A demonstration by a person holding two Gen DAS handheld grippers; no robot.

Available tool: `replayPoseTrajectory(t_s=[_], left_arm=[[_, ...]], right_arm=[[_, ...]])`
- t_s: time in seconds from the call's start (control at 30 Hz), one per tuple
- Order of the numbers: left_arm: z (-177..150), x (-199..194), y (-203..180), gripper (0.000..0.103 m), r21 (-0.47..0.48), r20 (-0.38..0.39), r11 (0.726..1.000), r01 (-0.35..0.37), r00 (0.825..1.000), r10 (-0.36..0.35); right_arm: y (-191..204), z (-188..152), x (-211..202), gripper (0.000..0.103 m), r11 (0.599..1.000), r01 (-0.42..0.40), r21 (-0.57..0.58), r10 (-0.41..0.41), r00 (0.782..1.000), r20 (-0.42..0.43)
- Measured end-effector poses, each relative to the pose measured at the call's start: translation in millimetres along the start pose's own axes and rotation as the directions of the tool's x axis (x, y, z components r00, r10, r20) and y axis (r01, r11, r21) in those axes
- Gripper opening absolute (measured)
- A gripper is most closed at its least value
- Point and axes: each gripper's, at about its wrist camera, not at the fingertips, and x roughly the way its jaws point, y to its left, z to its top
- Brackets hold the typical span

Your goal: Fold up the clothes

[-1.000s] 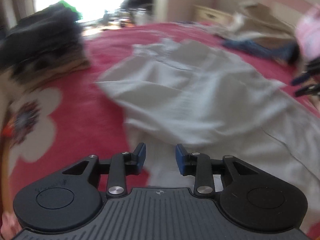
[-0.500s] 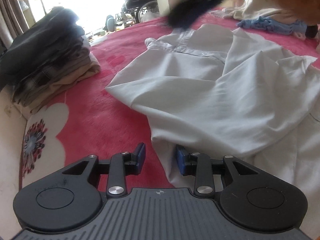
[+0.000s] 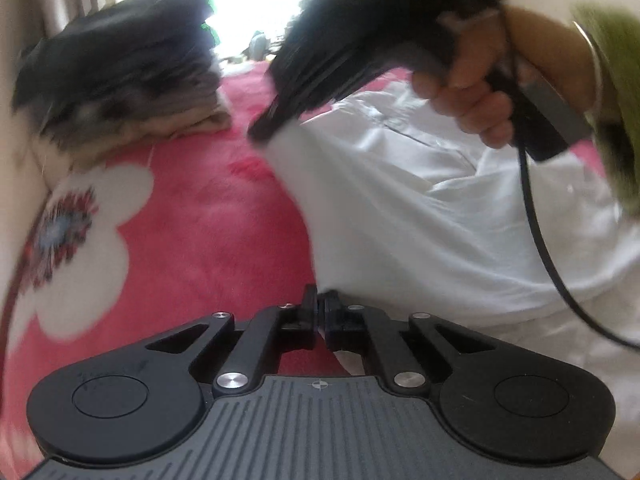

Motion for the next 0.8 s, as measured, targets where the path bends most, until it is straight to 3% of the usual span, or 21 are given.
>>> replayPoseTrajectory(t_s=[0.17, 0.37, 0.5, 0.63, 0.7, 0.8], left_arm=[[-2, -7, 11, 0.000, -0.120, -0.009, 0.992, 0.027, 1.000, -0.028], [-5, -9, 10, 0.000, -0.114, -0.022, 0.993, 0.014, 1.000, -0.017], [-8, -11, 10, 0.001, -0.097, -0.030, 0.995, 0.009, 0.999, -0.012], [-9, -19, 18, 0.006, -0.140, -0.040, 0.990, -0.002, 0.999, -0.004], [-9, -24, 22, 0.015, -0.162, -0.044, 0.987, -0.009, 0.999, 0.002], [-3, -38, 31, 0.015, -0.181, -0.015, 0.982, -0.051, 0.999, 0.049]], right_arm=[[-11, -5, 1, 0.001, 0.998, -0.028, 0.048, 0.025, 0.998, 0.065], [-28, 5, -25, 0.006, 0.992, -0.076, 0.105, 0.061, 0.988, 0.140], [-39, 11, -42, 0.030, 0.984, -0.110, 0.141, 0.082, 0.978, 0.190], [-50, 18, -61, 0.031, 0.974, -0.143, 0.173, 0.099, 0.965, 0.241], [-62, 18, -112, 0.031, 0.983, -0.093, 0.158, 0.047, 0.962, 0.268], [-78, -4, -188, 0.031, 0.989, 0.033, 0.144, -0.073, 0.956, 0.285]])
